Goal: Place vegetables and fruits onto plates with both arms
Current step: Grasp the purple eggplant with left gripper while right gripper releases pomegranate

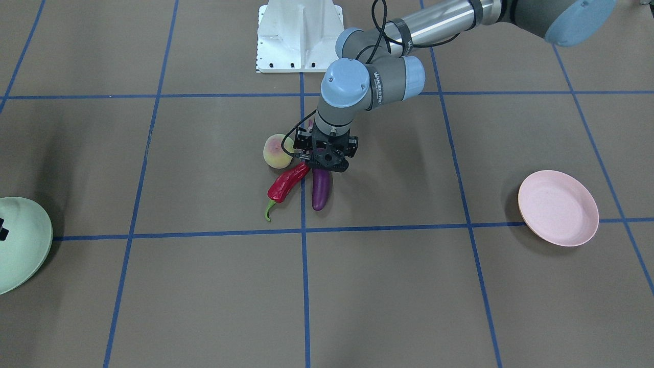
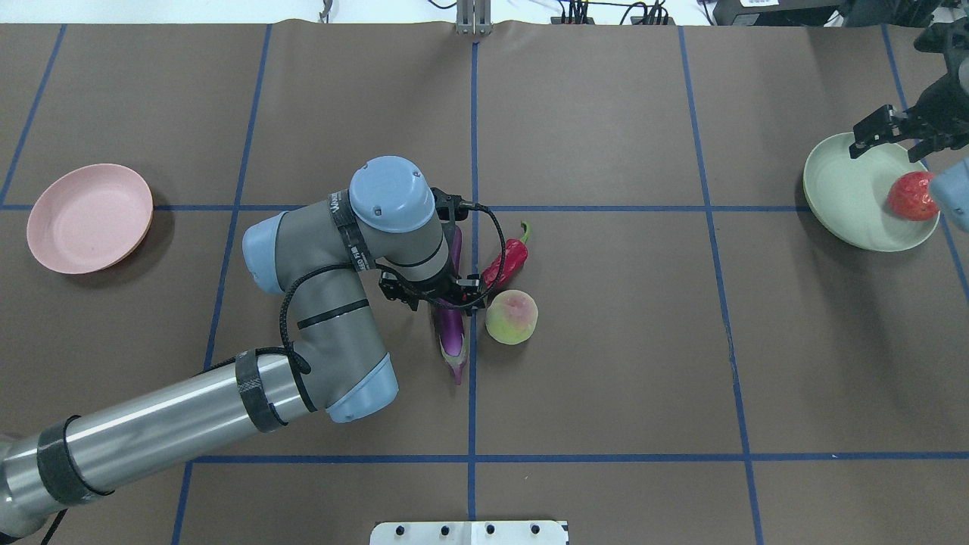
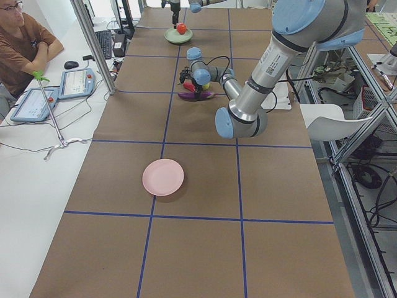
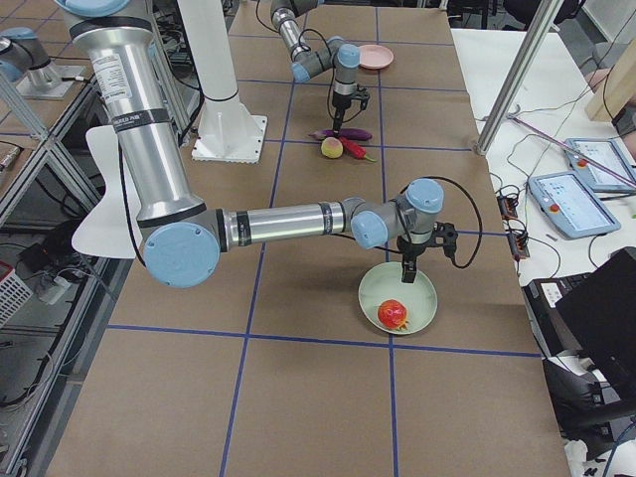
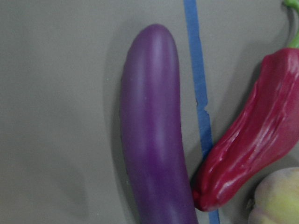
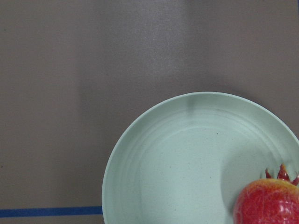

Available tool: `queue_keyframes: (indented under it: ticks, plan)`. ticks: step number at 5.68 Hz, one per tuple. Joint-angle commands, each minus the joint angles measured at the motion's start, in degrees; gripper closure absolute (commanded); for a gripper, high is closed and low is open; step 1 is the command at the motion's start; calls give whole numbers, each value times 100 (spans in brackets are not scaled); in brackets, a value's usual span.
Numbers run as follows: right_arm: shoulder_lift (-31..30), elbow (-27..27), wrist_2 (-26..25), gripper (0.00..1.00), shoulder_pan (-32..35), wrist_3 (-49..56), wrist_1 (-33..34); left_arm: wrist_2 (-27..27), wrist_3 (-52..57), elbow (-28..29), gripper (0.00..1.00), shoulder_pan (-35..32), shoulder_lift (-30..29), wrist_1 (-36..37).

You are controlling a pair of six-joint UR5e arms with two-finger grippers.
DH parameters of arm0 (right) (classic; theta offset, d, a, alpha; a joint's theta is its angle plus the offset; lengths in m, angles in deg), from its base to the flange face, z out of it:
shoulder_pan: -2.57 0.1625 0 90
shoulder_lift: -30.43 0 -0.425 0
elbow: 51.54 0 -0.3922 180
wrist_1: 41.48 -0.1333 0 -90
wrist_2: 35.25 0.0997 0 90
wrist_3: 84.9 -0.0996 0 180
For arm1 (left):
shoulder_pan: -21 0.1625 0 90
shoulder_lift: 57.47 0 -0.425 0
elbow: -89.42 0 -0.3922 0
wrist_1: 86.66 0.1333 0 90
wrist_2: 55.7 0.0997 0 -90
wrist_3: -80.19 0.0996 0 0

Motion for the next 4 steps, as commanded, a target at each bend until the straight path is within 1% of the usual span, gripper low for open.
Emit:
queue_keyframes:
  ticks: [1,2,3,4]
  plan:
    - [-6,9,93,0,-3,-1,0,1,-18,109,43,71,-68,20]
    - [11,44,189,0,-90,-305,-17,-8,-140,153,97,176,-59,29]
    - [107,567,207,0,-387,-1274,-26,-208,-472,-178,100,64,-42,38]
    - [125,1181,147,0,-869,-2424,-35,-985,-580,-425,100,-790,202,143]
